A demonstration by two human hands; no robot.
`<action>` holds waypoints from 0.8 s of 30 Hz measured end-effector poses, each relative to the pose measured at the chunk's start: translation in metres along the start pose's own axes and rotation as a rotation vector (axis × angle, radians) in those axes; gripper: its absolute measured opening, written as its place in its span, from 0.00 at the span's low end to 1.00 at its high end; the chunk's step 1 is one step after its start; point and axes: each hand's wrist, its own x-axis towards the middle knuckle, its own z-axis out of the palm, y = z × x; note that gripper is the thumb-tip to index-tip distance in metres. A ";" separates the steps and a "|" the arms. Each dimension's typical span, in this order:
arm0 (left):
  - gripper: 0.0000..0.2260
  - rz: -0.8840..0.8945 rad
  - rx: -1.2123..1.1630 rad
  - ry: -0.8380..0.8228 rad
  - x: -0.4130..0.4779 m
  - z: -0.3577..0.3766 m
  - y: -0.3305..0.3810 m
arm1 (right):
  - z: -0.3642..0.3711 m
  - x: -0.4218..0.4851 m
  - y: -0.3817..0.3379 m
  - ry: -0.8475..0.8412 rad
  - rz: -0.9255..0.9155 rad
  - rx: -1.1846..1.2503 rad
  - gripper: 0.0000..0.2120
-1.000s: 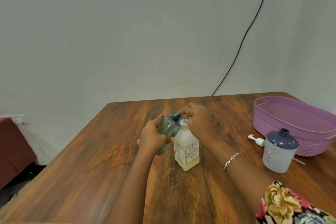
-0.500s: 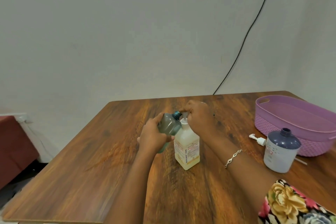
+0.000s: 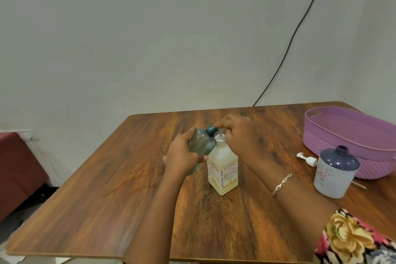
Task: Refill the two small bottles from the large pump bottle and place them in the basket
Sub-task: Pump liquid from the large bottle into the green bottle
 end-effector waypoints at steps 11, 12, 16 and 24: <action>0.40 -0.034 0.024 -0.037 -0.002 0.001 -0.004 | 0.015 -0.005 0.000 0.041 0.012 -0.057 0.13; 0.40 -0.035 0.007 -0.034 -0.002 -0.001 -0.002 | 0.011 -0.004 0.000 0.027 0.007 -0.052 0.14; 0.39 0.002 0.035 -0.041 0.004 -0.008 0.004 | 0.002 0.015 -0.001 -0.056 0.025 -0.049 0.14; 0.40 -0.040 0.072 -0.065 0.003 -0.003 -0.006 | 0.022 -0.011 0.002 0.113 0.000 -0.072 0.13</action>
